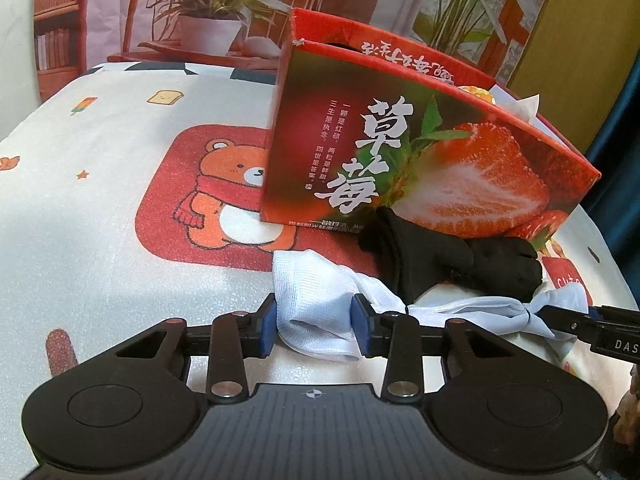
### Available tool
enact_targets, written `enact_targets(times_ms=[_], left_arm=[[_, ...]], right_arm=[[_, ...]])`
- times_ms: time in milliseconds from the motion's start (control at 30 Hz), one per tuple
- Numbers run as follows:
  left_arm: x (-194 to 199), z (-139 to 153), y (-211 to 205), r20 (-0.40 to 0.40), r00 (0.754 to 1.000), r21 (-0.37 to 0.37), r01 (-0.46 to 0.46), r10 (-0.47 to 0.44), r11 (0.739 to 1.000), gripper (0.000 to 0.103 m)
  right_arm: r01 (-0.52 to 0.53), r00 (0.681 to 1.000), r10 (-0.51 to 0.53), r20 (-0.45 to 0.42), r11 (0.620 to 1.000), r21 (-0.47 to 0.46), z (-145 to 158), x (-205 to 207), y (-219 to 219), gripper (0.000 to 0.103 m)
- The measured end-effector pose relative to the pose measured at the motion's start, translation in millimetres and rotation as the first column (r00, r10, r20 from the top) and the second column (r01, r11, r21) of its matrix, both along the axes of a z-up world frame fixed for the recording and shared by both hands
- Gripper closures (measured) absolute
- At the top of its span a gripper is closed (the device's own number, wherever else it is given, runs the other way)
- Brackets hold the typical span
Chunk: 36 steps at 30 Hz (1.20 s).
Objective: Organize soft objects
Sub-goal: 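Close the left tool on one white sock while the right tool grips the other, then lift the white socks with both tools and carry them over the red box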
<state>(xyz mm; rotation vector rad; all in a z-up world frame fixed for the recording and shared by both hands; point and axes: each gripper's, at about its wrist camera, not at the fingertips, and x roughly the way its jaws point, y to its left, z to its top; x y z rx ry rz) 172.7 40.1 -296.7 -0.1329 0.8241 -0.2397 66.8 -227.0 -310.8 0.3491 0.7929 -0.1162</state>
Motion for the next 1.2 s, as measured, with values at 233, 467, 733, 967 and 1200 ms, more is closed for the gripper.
enact_targets(times_ms=[233,467,733,967,1200], left_arm=[[-4,1,0,0.006,1.0,-0.003,0.017,-0.017,1.0,0.074],[-11,8,0,0.036,0.999,-0.009,0.031,-0.031,0.999,0.085],[-29,37,-3,0.173,0.983,-0.03,0.07,-0.064,0.997,0.086],[-45,86,6,0.346,0.937,-0.067,0.072,-0.045,0.995,0.086],[-41,135,-4,0.457,0.887,-0.025,0.079,-0.059,0.997,0.086]], right_arm=[[-0.009,1.0,0.009,0.001,1.0,0.009,1,0,1,0.073],[-0.028,0.999,0.027,0.03,0.999,0.021,10,-3,3,0.081],[-0.049,0.988,0.046,0.148,0.999,0.014,41,-11,2,0.082],[-0.051,0.962,0.05,0.269,0.999,-0.003,76,-16,-4,0.082],[-0.079,0.921,0.095,0.377,0.995,-0.06,119,-6,-6,0.082]])
